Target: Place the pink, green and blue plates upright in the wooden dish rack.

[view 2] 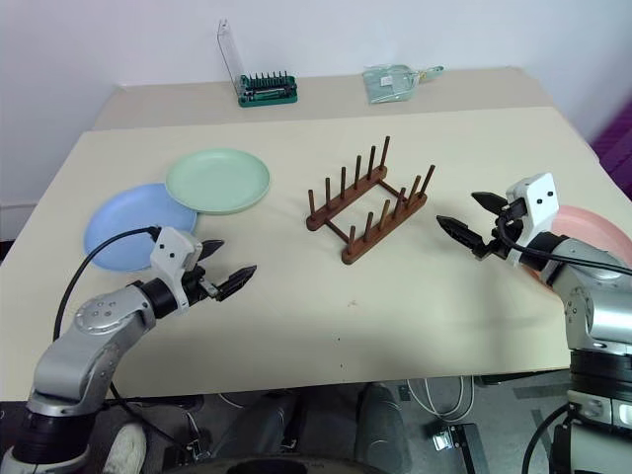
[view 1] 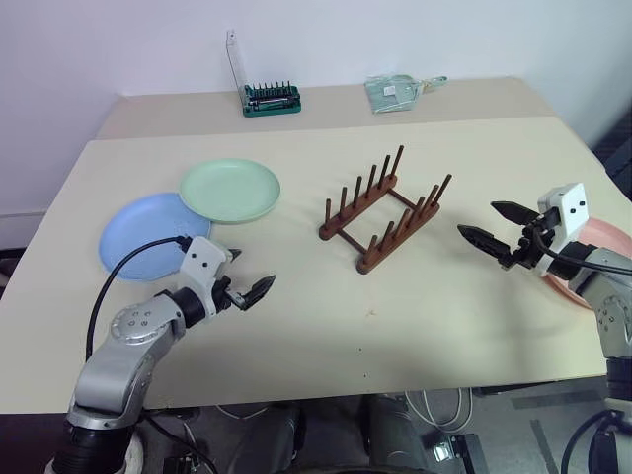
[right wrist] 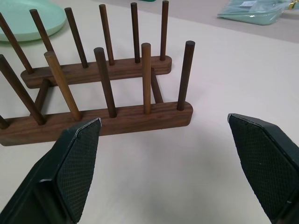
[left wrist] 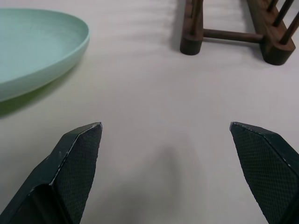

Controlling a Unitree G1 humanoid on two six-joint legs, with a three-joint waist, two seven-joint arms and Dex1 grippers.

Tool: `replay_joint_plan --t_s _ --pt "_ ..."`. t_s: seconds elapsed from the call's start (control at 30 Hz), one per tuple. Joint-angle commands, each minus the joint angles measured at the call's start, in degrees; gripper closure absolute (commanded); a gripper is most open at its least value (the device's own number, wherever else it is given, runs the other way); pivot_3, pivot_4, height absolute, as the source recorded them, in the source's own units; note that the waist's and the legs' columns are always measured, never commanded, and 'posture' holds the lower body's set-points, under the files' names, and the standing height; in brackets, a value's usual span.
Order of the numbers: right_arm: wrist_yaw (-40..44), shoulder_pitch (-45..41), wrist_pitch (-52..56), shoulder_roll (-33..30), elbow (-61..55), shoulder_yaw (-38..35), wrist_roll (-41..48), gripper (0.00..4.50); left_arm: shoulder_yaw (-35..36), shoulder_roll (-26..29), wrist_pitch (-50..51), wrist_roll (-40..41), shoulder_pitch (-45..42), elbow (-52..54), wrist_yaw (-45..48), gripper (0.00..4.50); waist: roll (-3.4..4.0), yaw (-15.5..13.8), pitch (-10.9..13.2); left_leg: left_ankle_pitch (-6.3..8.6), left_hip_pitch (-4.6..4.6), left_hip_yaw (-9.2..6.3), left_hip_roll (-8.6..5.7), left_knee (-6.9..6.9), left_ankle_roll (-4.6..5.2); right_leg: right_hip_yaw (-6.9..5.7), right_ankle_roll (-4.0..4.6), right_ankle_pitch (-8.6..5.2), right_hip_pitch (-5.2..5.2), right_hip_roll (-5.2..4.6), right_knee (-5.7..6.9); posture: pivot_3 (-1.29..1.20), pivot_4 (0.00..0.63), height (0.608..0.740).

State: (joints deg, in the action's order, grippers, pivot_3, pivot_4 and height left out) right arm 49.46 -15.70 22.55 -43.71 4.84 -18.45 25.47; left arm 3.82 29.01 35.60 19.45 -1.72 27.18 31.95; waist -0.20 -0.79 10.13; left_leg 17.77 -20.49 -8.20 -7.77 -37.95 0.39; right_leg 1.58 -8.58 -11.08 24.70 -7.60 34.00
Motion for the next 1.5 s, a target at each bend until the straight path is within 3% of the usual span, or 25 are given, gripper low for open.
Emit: replay_joint_plan --t_s 0.03,0.27,0.67,1.03,1.17,1.4,1.5 --pt "-0.2 -0.4 -1.3 -0.7 -1.8 -0.9 -0.1 0.07 0.4 -0.1 -0.5 0.7 -0.2 1.8 -0.4 0.00 0.00 0.0 0.0 0.00 0.01 0.00 0.00 0.00 0.00 0.00 0.00 0.00 0.00 0.00 0.00 0.00 0.150 0.738" --pt "-0.7 1.6 -0.5 -1.0 -5.3 -1.4 0.0 0.07 -3.5 -2.0 -0.6 0.1 -1.9 1.0 -0.7 0.00 0.00 0.0 0.0 0.00 0.00 0.00 0.00 0.00 0.00 0.00 0.00 0.00 0.00 0.00 -0.01 0.00 0.150 0.738" --pt "-5.1 9.6 6.1 2.8 -22.4 0.4 3.9 0.07 -12.2 -5.5 -1.0 -1.1 -6.8 -2.2 -0.1 0.00 0.00 0.0 0.0 0.01 0.00 -0.01 0.02 -0.01 0.00 0.00 0.00 0.00 0.00 0.01 0.00 0.00 0.150 0.738" --pt "-6.1 10.6 7.7 3.1 -23.8 1.5 5.0 0.07 -16.3 -6.1 -1.2 -2.0 -9.6 -4.6 2.4 0.00 -0.01 -0.2 0.0 0.01 -0.02 0.00 0.00 -0.02 0.01 0.00 -0.01 0.00 -0.01 0.00 -0.01 0.00 0.150 0.738" --pt "-6.7 11.6 7.5 4.2 -25.8 4.1 4.4 0.07 -24.4 -11.4 -2.7 -6.8 -15.7 -11.8 1.3 0.00 -0.01 -0.2 0.0 0.00 -0.01 0.00 0.00 -0.03 0.01 -0.01 -0.01 0.00 -0.02 0.00 0.00 0.00 0.150 0.738" --pt "-8.5 13.3 8.1 4.8 -29.0 5.5 4.3 0.07 -28.6 -22.7 -5.1 -14.9 -23.3 -27.8 -7.5 0.00 -0.05 0.0 0.0 0.00 -0.02 0.02 -0.01 -0.06 0.01 -0.01 -0.03 0.01 -0.04 0.00 -0.07 0.00 0.150 0.738" --pt "-8.8 14.2 7.7 4.5 -29.4 5.5 3.9 0.00 -27.1 -26.5 -7.2 -15.1 -24.1 -31.5 -9.2 0.85 -0.05 -0.1 0.0 0.01 -0.01 0.02 0.00 -0.07 0.02 0.00 -0.04 0.00 -0.04 0.00 -0.07 0.00 0.150 0.738"
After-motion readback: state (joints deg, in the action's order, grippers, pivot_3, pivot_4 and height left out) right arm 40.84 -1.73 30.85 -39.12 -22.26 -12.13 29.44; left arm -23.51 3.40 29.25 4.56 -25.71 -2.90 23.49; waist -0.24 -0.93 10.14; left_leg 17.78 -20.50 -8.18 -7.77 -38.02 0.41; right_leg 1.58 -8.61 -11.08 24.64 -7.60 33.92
